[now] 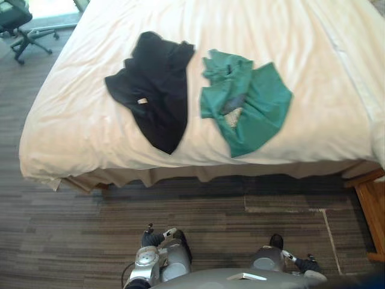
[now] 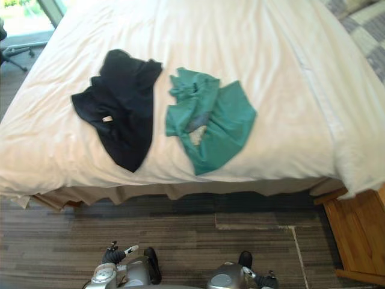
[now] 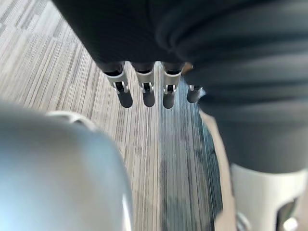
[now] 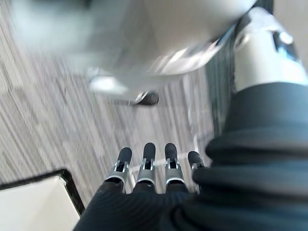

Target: Tidy the bed and pick cloth on bed and put in laundry

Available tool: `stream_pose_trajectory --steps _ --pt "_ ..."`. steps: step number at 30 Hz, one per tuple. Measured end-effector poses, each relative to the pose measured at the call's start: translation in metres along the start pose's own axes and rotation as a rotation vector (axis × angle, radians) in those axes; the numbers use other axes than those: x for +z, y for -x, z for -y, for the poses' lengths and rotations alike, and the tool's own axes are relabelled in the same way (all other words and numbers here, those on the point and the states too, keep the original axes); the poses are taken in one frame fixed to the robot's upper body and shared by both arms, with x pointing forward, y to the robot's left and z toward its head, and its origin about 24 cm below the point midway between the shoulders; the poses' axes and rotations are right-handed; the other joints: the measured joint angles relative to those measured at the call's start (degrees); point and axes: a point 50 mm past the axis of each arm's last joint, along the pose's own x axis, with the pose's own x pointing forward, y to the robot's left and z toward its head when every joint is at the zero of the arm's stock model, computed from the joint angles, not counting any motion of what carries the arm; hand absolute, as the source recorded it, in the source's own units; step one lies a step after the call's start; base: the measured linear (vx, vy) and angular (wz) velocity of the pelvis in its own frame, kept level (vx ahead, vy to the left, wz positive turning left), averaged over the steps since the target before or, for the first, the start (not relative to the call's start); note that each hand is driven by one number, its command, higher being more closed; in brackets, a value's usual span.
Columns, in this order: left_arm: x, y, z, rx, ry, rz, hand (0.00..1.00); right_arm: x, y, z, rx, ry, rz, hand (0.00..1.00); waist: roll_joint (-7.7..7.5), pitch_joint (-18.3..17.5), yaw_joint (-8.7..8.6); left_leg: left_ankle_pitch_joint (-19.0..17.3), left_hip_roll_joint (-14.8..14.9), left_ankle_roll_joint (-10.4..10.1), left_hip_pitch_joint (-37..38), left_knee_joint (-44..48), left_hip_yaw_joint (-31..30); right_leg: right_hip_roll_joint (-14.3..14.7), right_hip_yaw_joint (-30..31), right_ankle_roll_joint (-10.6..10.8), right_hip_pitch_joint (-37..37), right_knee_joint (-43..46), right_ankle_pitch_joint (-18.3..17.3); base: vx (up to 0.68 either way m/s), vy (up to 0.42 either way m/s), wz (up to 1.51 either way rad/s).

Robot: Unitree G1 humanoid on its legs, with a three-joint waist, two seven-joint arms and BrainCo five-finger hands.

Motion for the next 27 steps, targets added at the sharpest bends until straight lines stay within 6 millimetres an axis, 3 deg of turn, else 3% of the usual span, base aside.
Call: stream_pose_trajectory --steps 1,2,3,4,5,6,7,9,12,16,23,27 --pt "-0.001 -0.001 -0.001 -0.005 -0.034 -0.006 0.00 0.005 -0.001 -0.002 0.019 0.056 0.013 0.00 0.02 -0.09 0.49 -0.72 -0.15 0.92 1.28 -0.16 2.14 -0.83 -0.54 -3.98 -1.38 1.74 2.23 0.17 0.387 -0.60" --pt "-0.005 0.000 -0.004 -0.004 -0.062 -0.014 0.00 0.016 -0.003 -0.006 0.034 0.106 0.043 0.00 -0.08 -0.19 0.79 -0.34 -0.31 2.04 3.95 -2.73 4.92 -1.40 -2.49 -10.07 -3.41 4.85 3.06 0.14 0.366 -0.81" --pt "-0.009 0.000 -0.007 -0.004 -0.080 -0.025 0.00 0.025 -0.003 -0.009 0.045 0.147 0.074 0.00 -0.19 -0.24 0.69 0.66 -0.64 3.18 6.97 -6.40 6.81 -0.86 -5.12 -10.47 -5.43 9.32 1.07 0.17 0.297 -0.86" --pt "-0.013 0.002 -0.009 -0.008 -0.115 -0.034 0.00 0.032 -0.003 -0.013 0.057 0.171 0.102 0.00 -0.10 -0.19 0.31 2.16 -1.00 3.60 10.16 -10.63 7.96 2.05 -5.83 -9.17 -6.11 12.11 -1.77 0.21 0.287 -0.71" --pt "-0.016 0.003 -0.009 -0.019 -0.149 -0.039 0.00 0.040 -0.002 -0.019 0.074 0.184 0.138 0.00 0.27 -0.13 -0.34 4.07 -1.29 3.66 13.50 -15.32 8.83 7.86 -3.22 -8.34 -6.52 12.90 -5.27 0.19 0.182 -0.46" --pt "-0.016 0.003 -0.007 -0.028 -0.158 -0.039 0.00 0.045 -0.001 -0.021 0.083 0.188 0.165 0.00 0.71 -0.08 -0.78 5.24 -1.35 3.59 15.00 -18.09 8.95 12.30 -0.24 -8.58 -6.88 12.43 -7.52 0.16 0.105 -0.13" --pt "-0.014 0.003 -0.004 -0.047 -0.188 -0.030 0.00 0.053 0.001 -0.027 0.103 0.187 0.208 0.00 1.09 0.10 -1.70 6.69 -1.78 3.62 16.49 -21.04 8.81 18.69 4.89 -9.04 -6.92 9.52 -9.61 0.11 0.045 0.07" --pt "-0.010 0.002 0.009 -0.091 -0.205 -0.024 0.00 0.062 0.003 -0.032 0.124 0.186 0.253 0.00 1.77 0.47 -1.67 7.65 -3.08 3.14 18.79 -23.57 8.83 21.79 8.36 -10.28 -3.84 3.58 -8.24 0.11 0.041 0.01" --pt "-0.011 0.007 0.028 -0.132 -0.178 -0.033 0.00 0.066 0.007 -0.046 0.179 0.245 0.287 0.00 3.68 1.35 -1.37 9.35 -3.95 1.99 23.13 -26.08 8.88 21.75 8.66 -10.26 0.05 1.64 -7.86 0.09 0.015 -0.12" --pt "-0.011 0.008 0.029 -0.128 -0.163 -0.034 0.00 0.068 0.010 -0.063 0.229 0.261 0.286 0.00 3.21 1.13 -0.98 11.73 -4.32 0.94 25.00 -29.40 8.89 22.35 8.65 -10.46 1.69 -0.55 -7.55 0.02 -0.050 0.01" --pt "-0.023 0.010 0.023 -0.102 -0.075 -0.085 0.00 0.052 0.004 -0.051 0.184 0.231 0.202 0.00 2.14 -0.14 0.19 12.26 -4.35 0.60 25.61 -31.44 8.73 23.94 8.57 -10.74 4.80 -8.13 -3.28 -0.05 -0.025 0.00" --pt "-0.034 0.011 0.008 -0.028 0.057 -0.145 0.00 0.042 -0.002 -0.028 0.089 0.047 0.122 0.00 2.89 -0.95 0.19 12.26 -4.37 0.62 25.66 -33.29 8.72 24.51 8.59 -10.74 5.24 -10.78 -1.43 -0.09 -0.025 0.00"
